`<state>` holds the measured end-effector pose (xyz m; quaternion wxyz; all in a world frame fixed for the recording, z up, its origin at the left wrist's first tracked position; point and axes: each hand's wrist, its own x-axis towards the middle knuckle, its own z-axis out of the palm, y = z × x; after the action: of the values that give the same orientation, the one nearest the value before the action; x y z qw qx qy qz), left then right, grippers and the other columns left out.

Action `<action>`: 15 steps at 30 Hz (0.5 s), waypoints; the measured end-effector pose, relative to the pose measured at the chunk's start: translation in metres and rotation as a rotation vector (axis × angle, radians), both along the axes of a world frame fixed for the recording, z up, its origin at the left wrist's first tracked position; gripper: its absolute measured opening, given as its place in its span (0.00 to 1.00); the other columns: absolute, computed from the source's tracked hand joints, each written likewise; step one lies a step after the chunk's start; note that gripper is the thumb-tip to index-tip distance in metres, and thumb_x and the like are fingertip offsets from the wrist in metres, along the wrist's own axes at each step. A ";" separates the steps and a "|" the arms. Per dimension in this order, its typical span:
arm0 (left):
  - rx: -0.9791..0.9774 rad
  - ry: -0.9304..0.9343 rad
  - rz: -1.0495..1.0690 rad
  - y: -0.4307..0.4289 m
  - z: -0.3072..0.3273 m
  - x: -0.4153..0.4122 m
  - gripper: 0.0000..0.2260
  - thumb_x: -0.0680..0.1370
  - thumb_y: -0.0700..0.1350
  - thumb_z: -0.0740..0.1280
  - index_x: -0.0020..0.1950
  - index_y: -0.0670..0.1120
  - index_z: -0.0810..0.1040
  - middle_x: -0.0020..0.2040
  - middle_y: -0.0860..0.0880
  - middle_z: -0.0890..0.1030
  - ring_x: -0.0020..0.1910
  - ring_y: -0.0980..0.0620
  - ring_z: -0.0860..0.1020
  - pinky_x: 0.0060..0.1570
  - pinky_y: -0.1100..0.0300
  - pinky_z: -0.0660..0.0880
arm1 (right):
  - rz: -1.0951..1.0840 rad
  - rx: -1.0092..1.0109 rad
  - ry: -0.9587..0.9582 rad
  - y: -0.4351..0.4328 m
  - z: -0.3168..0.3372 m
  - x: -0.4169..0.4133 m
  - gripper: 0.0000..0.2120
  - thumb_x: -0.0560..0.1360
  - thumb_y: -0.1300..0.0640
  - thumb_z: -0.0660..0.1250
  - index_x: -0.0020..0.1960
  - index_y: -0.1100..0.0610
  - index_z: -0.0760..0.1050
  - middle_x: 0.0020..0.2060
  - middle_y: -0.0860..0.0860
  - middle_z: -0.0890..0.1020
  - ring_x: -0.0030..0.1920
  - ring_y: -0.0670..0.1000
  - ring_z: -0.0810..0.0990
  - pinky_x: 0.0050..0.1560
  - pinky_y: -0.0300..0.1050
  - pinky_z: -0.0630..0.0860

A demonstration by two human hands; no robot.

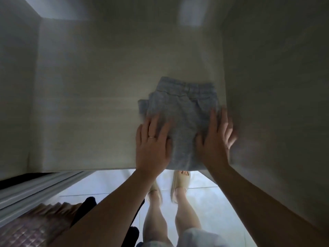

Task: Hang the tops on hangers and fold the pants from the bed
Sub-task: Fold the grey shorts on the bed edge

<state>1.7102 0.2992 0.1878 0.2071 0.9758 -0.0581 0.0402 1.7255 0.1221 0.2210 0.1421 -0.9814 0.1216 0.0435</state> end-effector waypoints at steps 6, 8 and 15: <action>0.164 0.241 -0.130 -0.003 -0.020 0.016 0.26 0.80 0.59 0.57 0.79 0.58 0.63 0.82 0.48 0.54 0.81 0.42 0.53 0.77 0.40 0.52 | 0.076 -0.058 0.201 0.020 -0.022 -0.009 0.32 0.78 0.45 0.60 0.80 0.46 0.57 0.82 0.53 0.50 0.81 0.58 0.48 0.77 0.67 0.46; 0.171 0.236 -0.138 -0.004 -0.023 0.023 0.27 0.80 0.59 0.57 0.79 0.58 0.63 0.82 0.47 0.54 0.81 0.42 0.52 0.77 0.39 0.52 | 0.074 -0.091 0.208 0.016 -0.030 -0.005 0.32 0.79 0.43 0.56 0.81 0.46 0.55 0.82 0.53 0.50 0.81 0.58 0.49 0.77 0.67 0.46; 0.144 0.235 -0.082 -0.024 -0.028 0.091 0.27 0.81 0.60 0.53 0.80 0.59 0.57 0.83 0.50 0.51 0.82 0.44 0.48 0.77 0.40 0.48 | 0.082 -0.166 0.177 -0.001 -0.047 0.070 0.33 0.77 0.38 0.45 0.81 0.43 0.50 0.82 0.51 0.49 0.81 0.57 0.49 0.76 0.67 0.50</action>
<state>1.8009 0.2757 0.1594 0.1432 0.9829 -0.0761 -0.0869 1.7955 0.1214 0.1742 0.0473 -0.9862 0.0968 0.1255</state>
